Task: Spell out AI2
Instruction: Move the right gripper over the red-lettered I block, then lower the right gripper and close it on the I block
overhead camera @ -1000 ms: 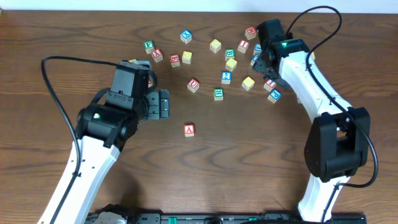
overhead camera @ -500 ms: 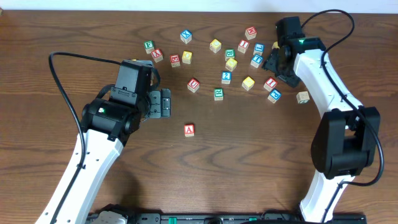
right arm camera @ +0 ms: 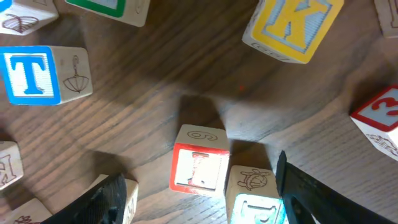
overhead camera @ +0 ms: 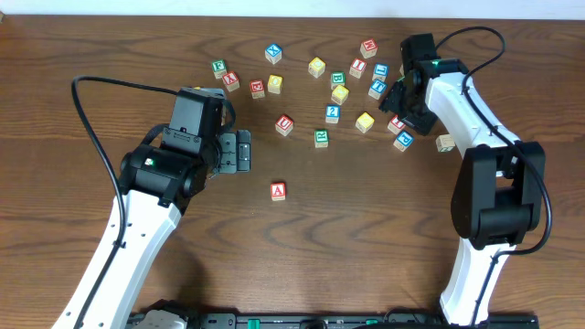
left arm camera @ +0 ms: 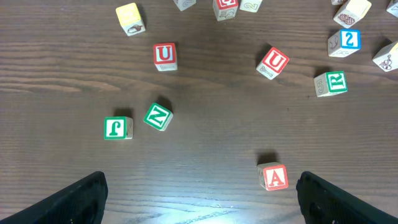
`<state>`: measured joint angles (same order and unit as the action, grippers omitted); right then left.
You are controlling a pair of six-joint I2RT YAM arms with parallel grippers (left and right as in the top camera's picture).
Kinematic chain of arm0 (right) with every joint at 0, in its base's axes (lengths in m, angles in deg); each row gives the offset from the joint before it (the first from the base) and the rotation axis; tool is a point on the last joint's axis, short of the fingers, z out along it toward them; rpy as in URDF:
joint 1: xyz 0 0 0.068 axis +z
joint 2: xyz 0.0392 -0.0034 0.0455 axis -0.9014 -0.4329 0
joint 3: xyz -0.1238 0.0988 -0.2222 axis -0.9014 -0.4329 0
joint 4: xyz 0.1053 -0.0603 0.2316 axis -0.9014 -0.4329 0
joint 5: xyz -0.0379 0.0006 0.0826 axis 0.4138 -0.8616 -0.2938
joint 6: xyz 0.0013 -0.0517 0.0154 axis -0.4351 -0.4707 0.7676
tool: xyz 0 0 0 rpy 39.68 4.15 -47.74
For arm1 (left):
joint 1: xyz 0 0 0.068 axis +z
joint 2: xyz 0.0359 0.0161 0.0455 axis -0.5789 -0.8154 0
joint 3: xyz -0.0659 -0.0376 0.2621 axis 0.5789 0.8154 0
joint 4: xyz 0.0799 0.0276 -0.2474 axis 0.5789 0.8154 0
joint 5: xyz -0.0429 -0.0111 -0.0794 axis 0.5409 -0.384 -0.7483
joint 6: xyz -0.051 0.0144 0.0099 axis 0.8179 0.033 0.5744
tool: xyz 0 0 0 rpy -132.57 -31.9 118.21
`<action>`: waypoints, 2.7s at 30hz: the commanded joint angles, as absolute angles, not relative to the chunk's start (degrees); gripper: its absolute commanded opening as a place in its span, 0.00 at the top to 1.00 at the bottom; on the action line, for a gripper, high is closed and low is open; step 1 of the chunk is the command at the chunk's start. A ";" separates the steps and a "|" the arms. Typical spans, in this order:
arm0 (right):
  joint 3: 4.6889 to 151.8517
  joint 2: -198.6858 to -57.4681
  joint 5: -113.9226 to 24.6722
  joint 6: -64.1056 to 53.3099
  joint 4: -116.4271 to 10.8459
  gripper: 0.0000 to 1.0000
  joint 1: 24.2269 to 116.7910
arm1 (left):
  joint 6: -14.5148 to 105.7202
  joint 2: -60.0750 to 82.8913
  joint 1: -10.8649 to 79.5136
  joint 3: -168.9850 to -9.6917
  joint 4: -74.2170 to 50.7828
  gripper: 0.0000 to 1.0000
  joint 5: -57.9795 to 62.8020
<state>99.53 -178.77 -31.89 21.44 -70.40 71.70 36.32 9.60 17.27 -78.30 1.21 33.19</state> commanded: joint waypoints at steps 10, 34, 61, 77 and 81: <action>100.29 -179.21 -30.71 19.37 -69.59 0.28 72.12 | 35.93 9.47 17.48 -77.97 1.17 0.05 33.93; 100.18 -179.82 -25.14 19.87 -69.04 0.28 74.72 | 35.93 9.47 17.48 -77.97 1.19 0.05 33.93; 100.18 -182.47 -25.18 21.29 -68.39 0.34 74.48 | 35.93 9.47 17.48 -77.97 1.21 0.05 33.93; 100.16 -182.49 -24.68 22.01 -68.45 0.35 74.41 | 35.93 9.47 17.48 -77.97 1.45 0.05 33.93; 100.16 -182.58 -24.68 21.99 -68.43 0.35 74.41 | 35.93 9.47 17.48 -77.97 1.47 0.05 33.93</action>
<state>99.53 -181.77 -26.21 21.05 -68.36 74.65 36.32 9.60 17.27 -78.30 1.39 33.19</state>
